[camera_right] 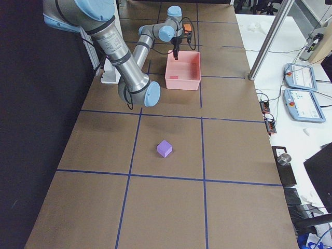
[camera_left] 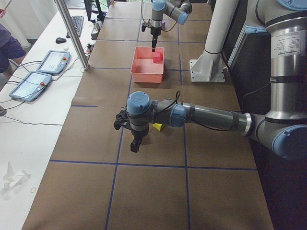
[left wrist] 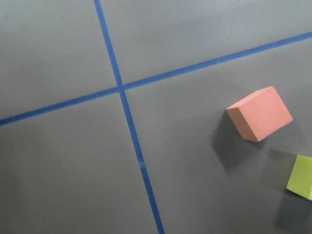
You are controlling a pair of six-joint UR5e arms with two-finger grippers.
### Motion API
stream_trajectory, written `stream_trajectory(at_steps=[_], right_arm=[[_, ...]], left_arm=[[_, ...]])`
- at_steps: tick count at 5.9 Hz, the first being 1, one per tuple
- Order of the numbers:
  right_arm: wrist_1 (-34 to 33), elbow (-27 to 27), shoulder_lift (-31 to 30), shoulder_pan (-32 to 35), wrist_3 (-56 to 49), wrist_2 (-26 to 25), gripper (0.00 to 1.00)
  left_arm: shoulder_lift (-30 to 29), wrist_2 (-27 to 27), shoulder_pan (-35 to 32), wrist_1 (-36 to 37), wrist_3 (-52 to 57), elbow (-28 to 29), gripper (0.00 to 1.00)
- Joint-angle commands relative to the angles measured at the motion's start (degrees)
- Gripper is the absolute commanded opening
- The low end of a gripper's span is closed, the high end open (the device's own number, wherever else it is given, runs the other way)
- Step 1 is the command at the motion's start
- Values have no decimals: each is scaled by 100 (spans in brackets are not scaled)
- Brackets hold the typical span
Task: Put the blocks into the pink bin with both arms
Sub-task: 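Carry the pink block into the pink bin and release it, then lower the left gripper onto the orange block and grasp it while the right gripper withdraws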
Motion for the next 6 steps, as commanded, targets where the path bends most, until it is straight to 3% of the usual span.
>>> stream_trajectory(at_steps=[1,2,4,5,6], right_arm=[[-185,12,-262,902,-1247,975,100],[-185,3,-465,1255,-1905,1093,100],[-185,-14,-1183,2299,-3791,1829,100],[-193,-49,-1501,2783,-4811,1929,100],[-220,-111,-1747,3162,-5613,2147,100]], left_arm=[[-275,15,707,-350,-352,344,100],[-467,15,826,-674,-1452,599,100],[-478,67,1474,-2190,-4542,1003,100],[-512,563,1860,-2877,-5401,1345,100],[-756,742,2151,-3049,-5844,1592,100]])
